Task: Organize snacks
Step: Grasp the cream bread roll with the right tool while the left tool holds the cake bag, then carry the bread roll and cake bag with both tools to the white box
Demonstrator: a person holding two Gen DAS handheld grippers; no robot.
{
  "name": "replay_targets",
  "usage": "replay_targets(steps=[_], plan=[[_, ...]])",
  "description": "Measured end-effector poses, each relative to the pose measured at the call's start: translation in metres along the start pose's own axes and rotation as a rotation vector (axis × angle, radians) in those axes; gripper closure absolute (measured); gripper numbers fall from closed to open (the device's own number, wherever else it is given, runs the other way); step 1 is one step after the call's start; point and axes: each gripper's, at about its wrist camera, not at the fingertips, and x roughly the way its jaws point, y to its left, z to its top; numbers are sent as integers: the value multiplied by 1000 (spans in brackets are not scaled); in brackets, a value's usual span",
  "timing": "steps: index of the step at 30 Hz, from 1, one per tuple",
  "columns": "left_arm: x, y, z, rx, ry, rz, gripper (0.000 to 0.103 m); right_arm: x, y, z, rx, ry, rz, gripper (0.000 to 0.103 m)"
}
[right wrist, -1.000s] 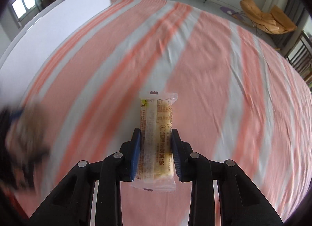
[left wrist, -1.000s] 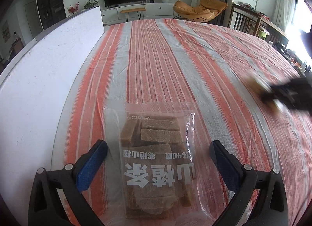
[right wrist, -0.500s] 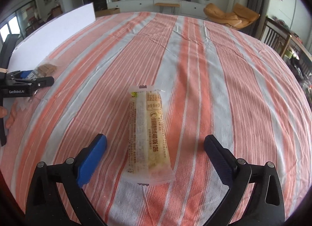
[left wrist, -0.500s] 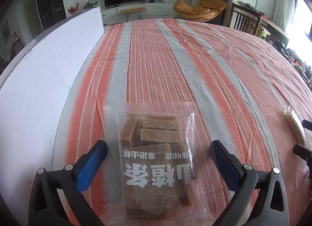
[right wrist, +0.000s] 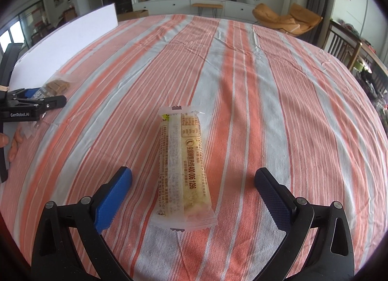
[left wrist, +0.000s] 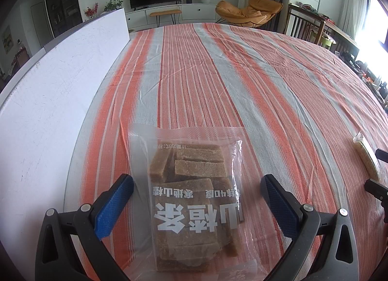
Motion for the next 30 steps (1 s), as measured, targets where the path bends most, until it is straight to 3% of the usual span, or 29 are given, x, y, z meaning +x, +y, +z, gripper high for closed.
replay_targets(steps=[10, 14, 17, 19, 20, 21, 22, 23, 25, 30], plan=[[1, -1, 2, 28, 12, -16, 0, 0, 0, 0, 1, 0, 1, 1], [5, 2, 12, 98, 164, -57, 0, 0, -1, -1, -2, 9, 8, 0], [8, 1, 16, 116, 255, -59, 0, 11, -6, 14, -2, 145, 22, 2], [8, -1, 17, 124, 269, -58, 2, 11, -9, 25, 14, 211, 48, 3], [6, -2, 16, 131, 257, -68, 6, 10, -10, 30, 20, 219, 65, 3], [2, -5, 16, 140, 232, -72, 18, 10, -10, 34, 22, 221, 72, 4], [-3, -6, 15, 143, 211, -80, 38, 10, -11, 37, 21, 231, 79, 31], [-8, -5, 15, 142, 190, -58, 50, 12, -11, 38, 16, 246, 84, 71], [-14, 3, 14, 89, 180, -111, 55, 11, -13, 39, 2, 253, 9, 71], [-40, 26, 8, -87, 114, -273, 55, -12, -12, 47, 102, 197, 136, 71]])
